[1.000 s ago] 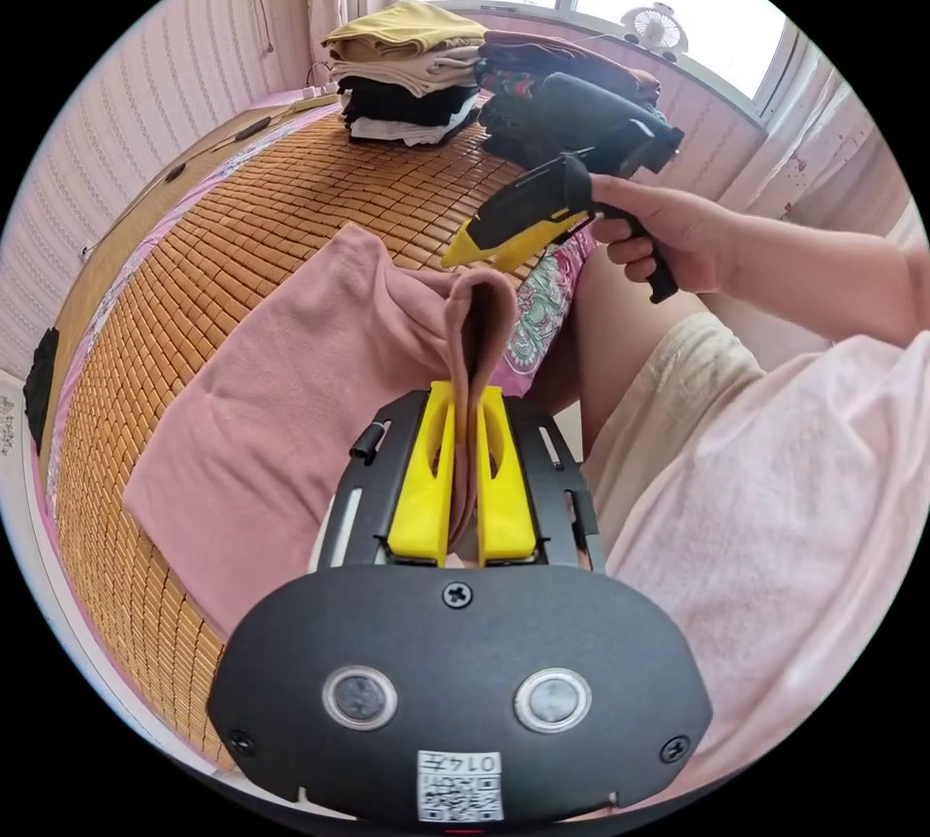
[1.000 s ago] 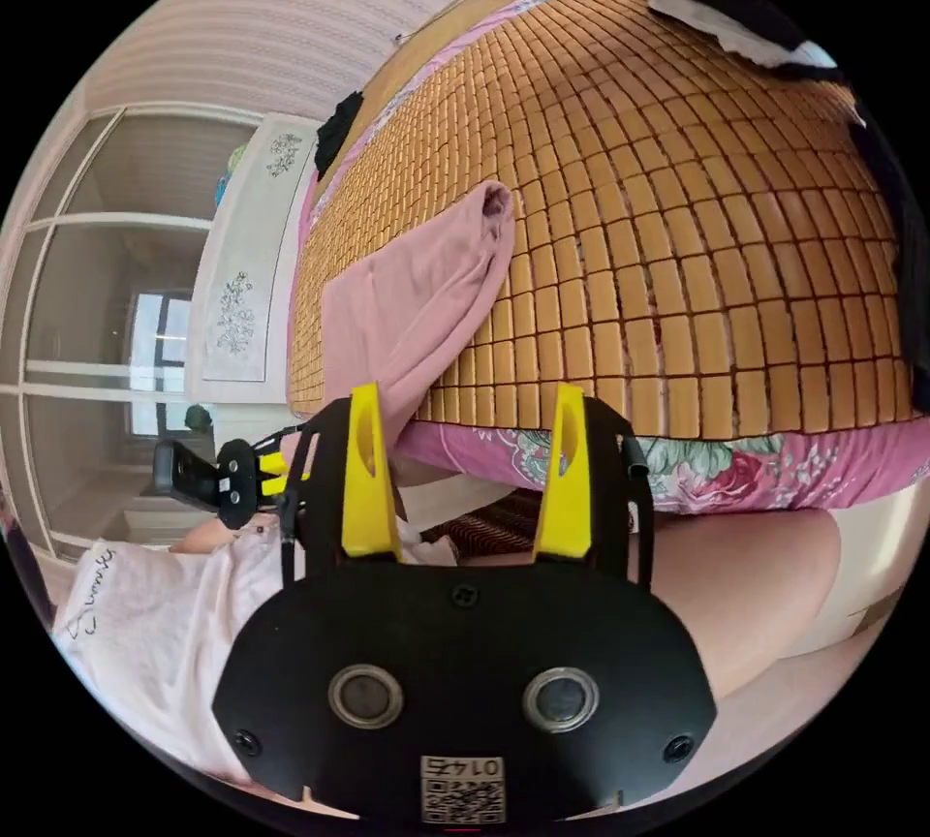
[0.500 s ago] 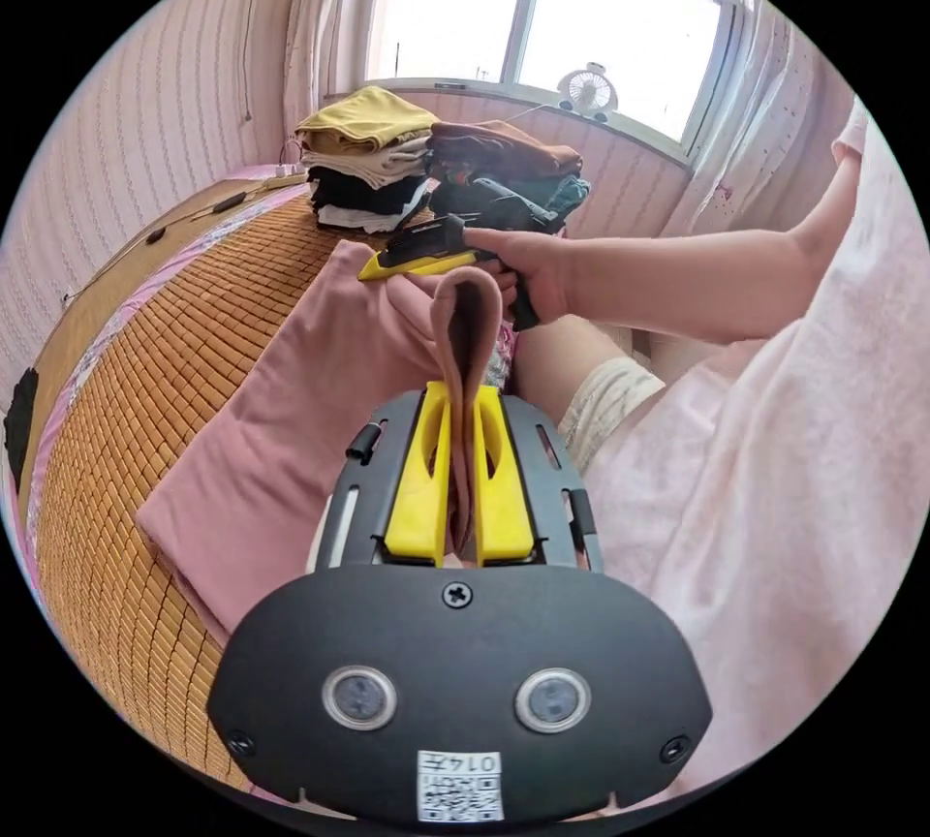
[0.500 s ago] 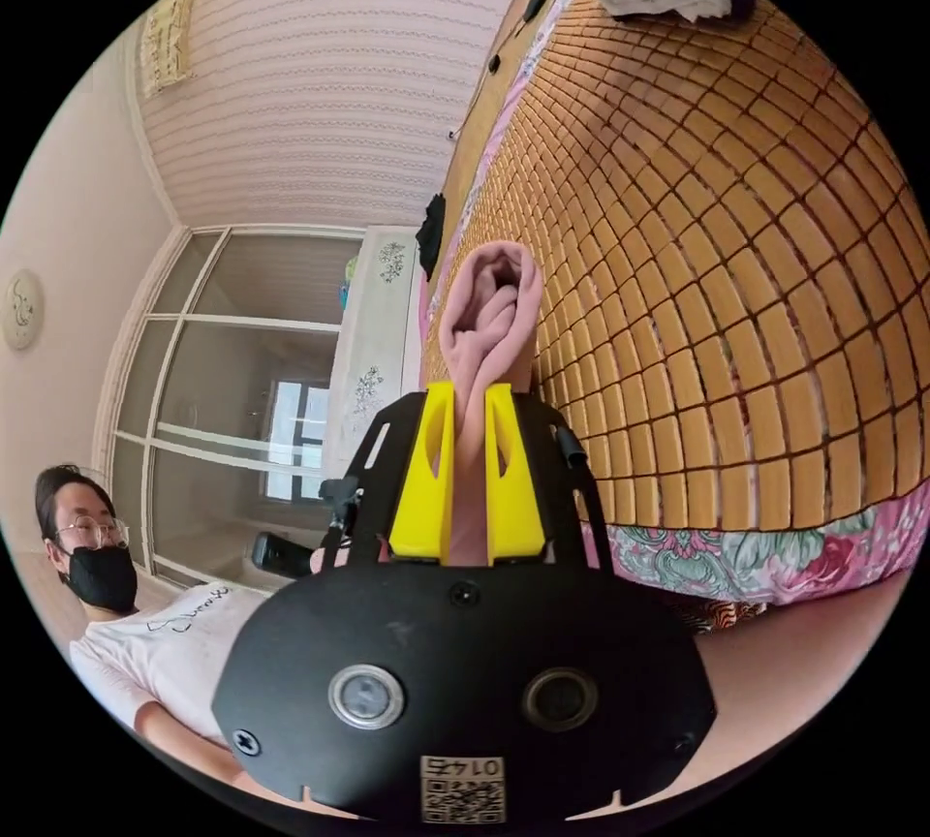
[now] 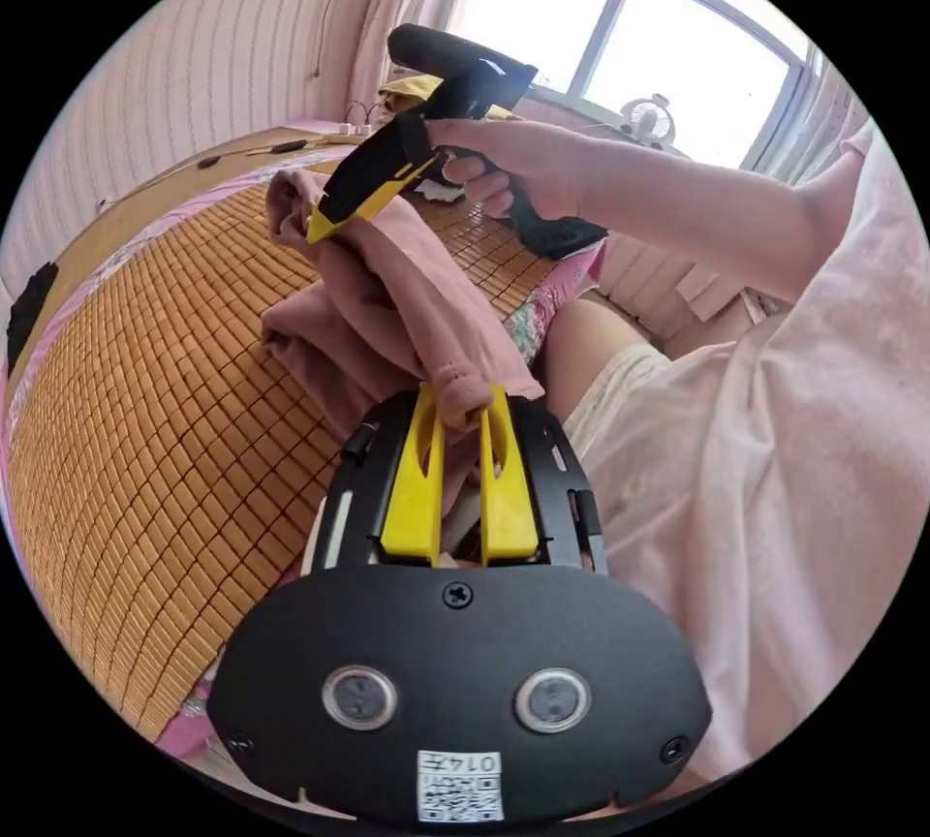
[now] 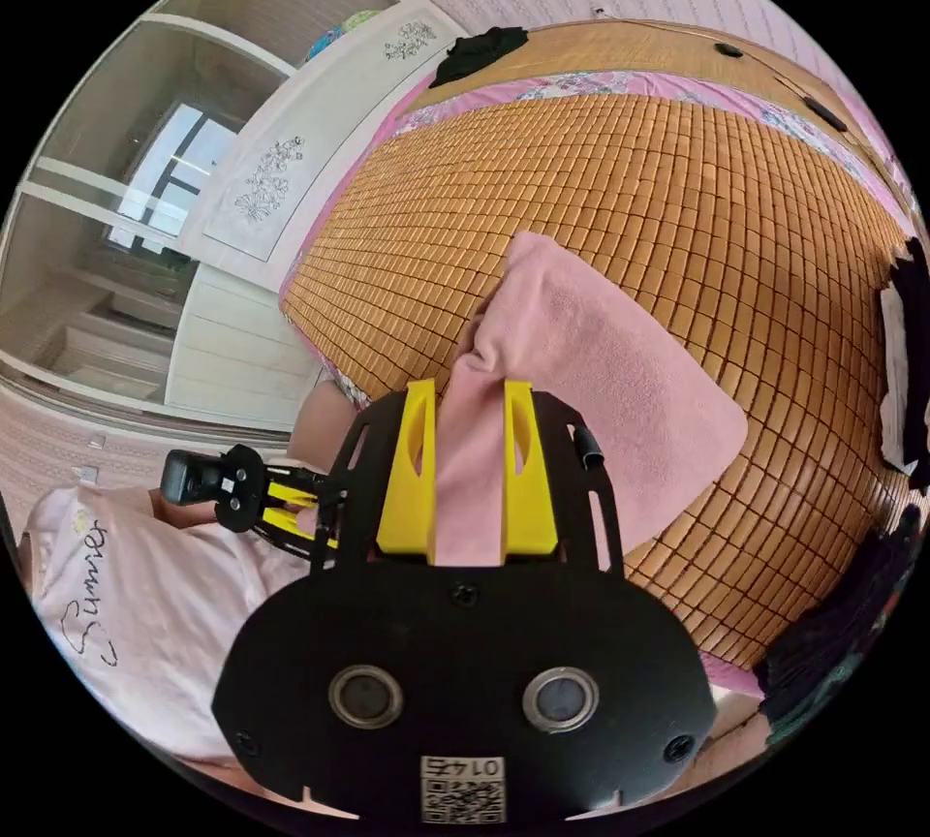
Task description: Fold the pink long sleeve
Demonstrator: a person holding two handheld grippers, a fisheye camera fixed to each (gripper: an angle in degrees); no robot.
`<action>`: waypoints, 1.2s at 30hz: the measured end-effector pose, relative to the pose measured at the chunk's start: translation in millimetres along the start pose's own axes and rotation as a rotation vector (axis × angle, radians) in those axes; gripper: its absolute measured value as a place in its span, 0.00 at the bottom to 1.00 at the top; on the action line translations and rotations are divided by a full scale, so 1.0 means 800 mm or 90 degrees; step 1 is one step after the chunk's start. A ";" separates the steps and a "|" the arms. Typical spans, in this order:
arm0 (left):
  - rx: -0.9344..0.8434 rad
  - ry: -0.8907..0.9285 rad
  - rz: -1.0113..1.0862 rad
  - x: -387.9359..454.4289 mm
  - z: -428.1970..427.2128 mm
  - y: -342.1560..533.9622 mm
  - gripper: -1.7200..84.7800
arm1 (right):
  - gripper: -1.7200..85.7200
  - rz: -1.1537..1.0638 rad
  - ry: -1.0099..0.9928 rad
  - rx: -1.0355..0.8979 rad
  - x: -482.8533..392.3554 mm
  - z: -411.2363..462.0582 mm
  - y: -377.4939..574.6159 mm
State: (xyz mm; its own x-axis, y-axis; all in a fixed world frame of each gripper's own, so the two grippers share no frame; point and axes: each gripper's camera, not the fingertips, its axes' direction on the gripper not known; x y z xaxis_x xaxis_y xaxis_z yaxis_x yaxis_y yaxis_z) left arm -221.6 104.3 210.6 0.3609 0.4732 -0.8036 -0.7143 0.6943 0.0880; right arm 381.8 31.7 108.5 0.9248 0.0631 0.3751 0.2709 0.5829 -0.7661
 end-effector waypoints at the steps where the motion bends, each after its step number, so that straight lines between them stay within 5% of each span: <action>1: -0.006 -0.003 -0.021 -0.008 -0.004 0.010 0.08 | 0.14 -0.014 0.016 -0.046 -0.013 0.037 -0.019; 7: 0.028 -0.001 -0.180 -0.068 -0.043 0.067 0.05 | 0.11 -0.061 0.009 -0.033 -0.049 0.053 -0.032; 13: 0.008 -0.008 -0.221 -0.121 -0.004 0.013 0.14 | 0.10 -0.059 0.167 0.002 -0.052 0.032 -0.059; 19: -0.137 0.066 -0.225 -0.159 0.074 -0.044 0.10 | 0.10 -0.049 0.231 -0.114 -0.043 0.103 -0.125; 27: -0.147 0.143 -0.179 -0.144 -0.005 -0.054 0.07 | 0.02 -0.134 0.177 -0.159 -0.081 0.150 -0.167; 36: -0.281 0.047 -0.191 -0.169 0.071 -0.034 0.08 | 0.02 -0.162 0.234 -0.208 -0.097 0.240 -0.200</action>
State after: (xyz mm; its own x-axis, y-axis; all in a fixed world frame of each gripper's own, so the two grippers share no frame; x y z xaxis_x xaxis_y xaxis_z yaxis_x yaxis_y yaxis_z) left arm -217.0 52.3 349.8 0.5562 0.2383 -0.7962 -0.7759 0.4920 -0.3947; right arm 215.4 89.4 302.3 0.8356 -0.3682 0.4076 0.5127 0.2567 -0.8193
